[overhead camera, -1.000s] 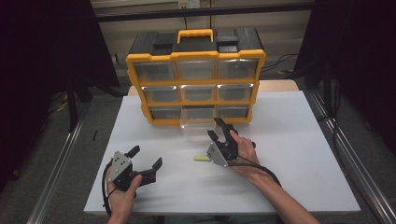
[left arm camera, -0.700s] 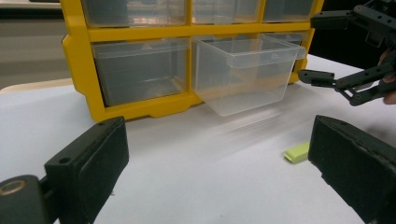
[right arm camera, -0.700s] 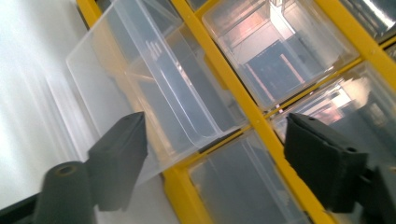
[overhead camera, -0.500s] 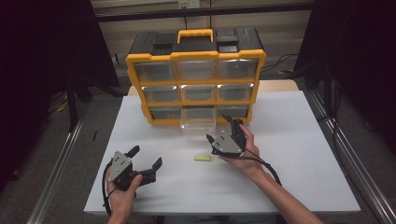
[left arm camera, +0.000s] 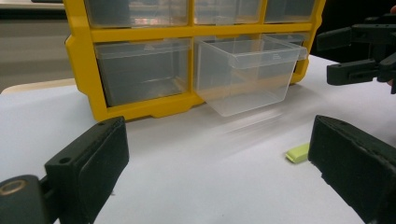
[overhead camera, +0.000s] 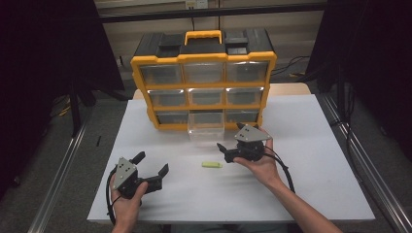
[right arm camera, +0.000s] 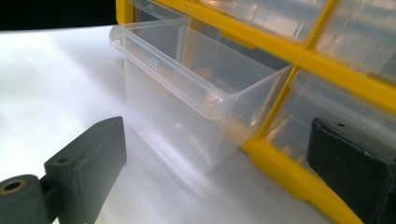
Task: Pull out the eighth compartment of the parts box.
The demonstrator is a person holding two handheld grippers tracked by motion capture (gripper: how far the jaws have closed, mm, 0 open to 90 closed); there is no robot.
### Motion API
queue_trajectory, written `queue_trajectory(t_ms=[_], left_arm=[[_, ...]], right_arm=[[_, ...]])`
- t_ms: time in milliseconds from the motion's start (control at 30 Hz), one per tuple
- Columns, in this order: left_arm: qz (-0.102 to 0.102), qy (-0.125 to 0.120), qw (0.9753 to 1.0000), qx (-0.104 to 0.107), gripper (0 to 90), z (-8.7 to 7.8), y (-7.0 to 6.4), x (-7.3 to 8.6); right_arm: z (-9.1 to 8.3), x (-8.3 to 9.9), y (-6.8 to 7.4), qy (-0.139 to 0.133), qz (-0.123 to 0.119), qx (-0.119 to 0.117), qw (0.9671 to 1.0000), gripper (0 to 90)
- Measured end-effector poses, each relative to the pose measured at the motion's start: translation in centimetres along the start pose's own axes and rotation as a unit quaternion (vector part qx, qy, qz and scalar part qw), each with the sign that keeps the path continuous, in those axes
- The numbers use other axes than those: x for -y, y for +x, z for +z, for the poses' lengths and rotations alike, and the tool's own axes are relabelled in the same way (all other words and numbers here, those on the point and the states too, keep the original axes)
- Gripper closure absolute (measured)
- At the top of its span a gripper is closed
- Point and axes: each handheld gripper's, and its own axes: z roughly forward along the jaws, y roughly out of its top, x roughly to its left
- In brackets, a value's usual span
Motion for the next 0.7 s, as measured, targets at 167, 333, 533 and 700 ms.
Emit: queue_trajectory(t_ms=[167,333,533,700], left_arm=[[-0.003,0.0,1.0,-0.001,5.2,0.0,0.1,0.0],[-0.004,0.001,1.0,-0.002,5.2,0.0,0.1,0.0],[0.0,0.002,1.0,-0.004,5.3,0.0,0.0,0.0],[-0.001,0.001,1.0,-0.002,5.5,0.0,0.0,0.0]], right_arm=[[-0.3,0.0,-0.6,-0.003,0.045,-0.025,0.9987,3.1],[-1.2,0.2,-1.2,-0.003,0.042,-0.02,0.9989,3.3],[-2.8,1.5,-2.3,0.0,0.065,-0.012,0.9978,3.1],[-4.6,2.5,-3.3,0.003,0.077,0.0,0.997,2.2]])
